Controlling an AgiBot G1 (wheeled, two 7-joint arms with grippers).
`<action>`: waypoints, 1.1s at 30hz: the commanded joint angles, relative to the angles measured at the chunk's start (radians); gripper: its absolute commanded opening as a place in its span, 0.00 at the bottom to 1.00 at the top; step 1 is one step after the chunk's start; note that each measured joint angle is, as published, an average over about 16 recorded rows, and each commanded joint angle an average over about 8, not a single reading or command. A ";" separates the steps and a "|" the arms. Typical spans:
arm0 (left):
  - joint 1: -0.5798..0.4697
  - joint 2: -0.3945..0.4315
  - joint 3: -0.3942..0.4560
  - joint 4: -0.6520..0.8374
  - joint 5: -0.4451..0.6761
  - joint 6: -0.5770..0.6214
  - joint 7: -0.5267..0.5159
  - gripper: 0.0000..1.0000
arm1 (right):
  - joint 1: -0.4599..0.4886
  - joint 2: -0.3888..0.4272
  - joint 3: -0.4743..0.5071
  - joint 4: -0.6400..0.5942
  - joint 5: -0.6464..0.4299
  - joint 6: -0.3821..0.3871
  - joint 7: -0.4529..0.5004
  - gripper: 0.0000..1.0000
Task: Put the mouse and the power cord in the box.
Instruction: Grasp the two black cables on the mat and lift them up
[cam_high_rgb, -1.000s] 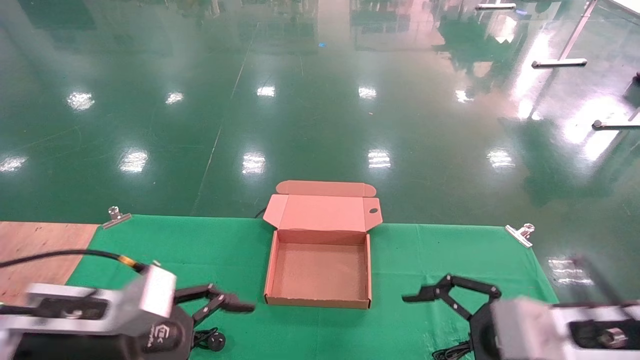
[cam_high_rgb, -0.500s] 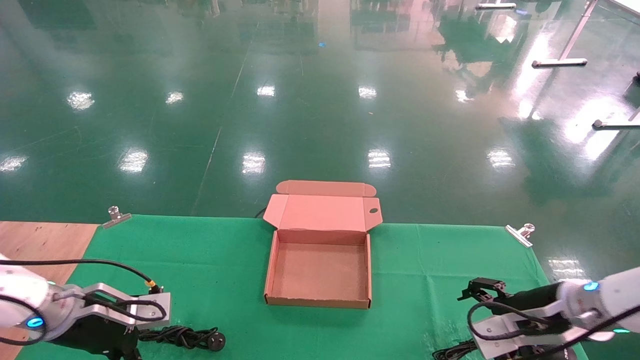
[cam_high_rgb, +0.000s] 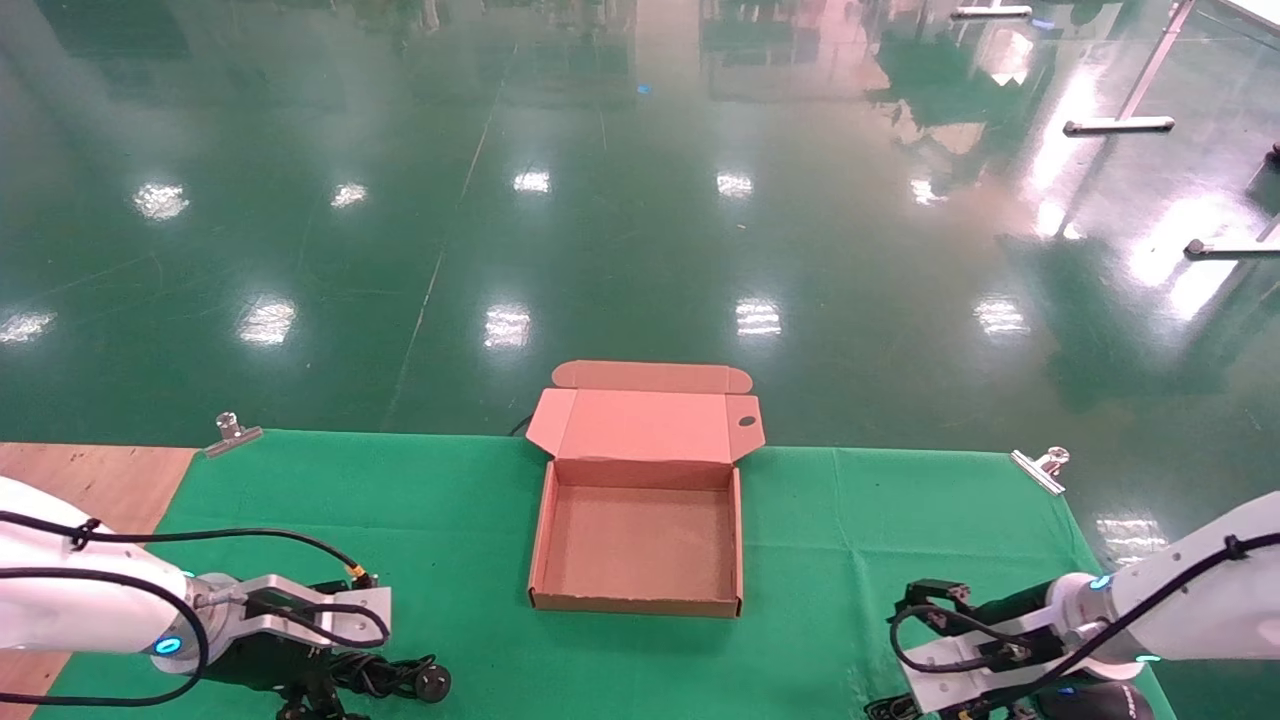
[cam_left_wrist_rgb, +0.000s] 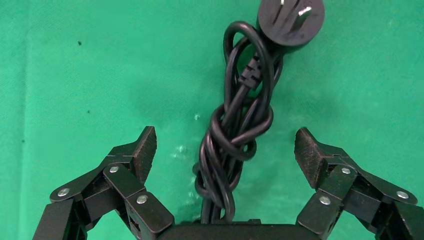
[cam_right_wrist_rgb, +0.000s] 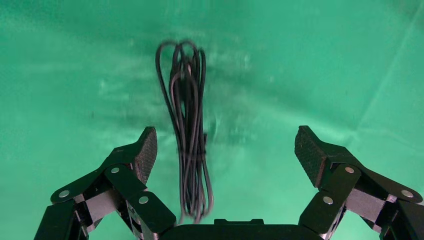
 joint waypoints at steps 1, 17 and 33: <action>-0.006 0.017 -0.004 0.044 -0.008 -0.012 0.033 1.00 | 0.012 -0.022 0.003 -0.066 0.010 0.008 -0.034 0.93; -0.064 0.036 -0.041 0.229 -0.069 -0.007 0.195 0.00 | 0.088 -0.090 0.014 -0.343 0.031 0.057 -0.195 0.00; -0.083 0.056 -0.038 0.302 -0.065 -0.003 0.248 0.00 | 0.124 -0.113 0.016 -0.449 0.034 0.070 -0.253 0.00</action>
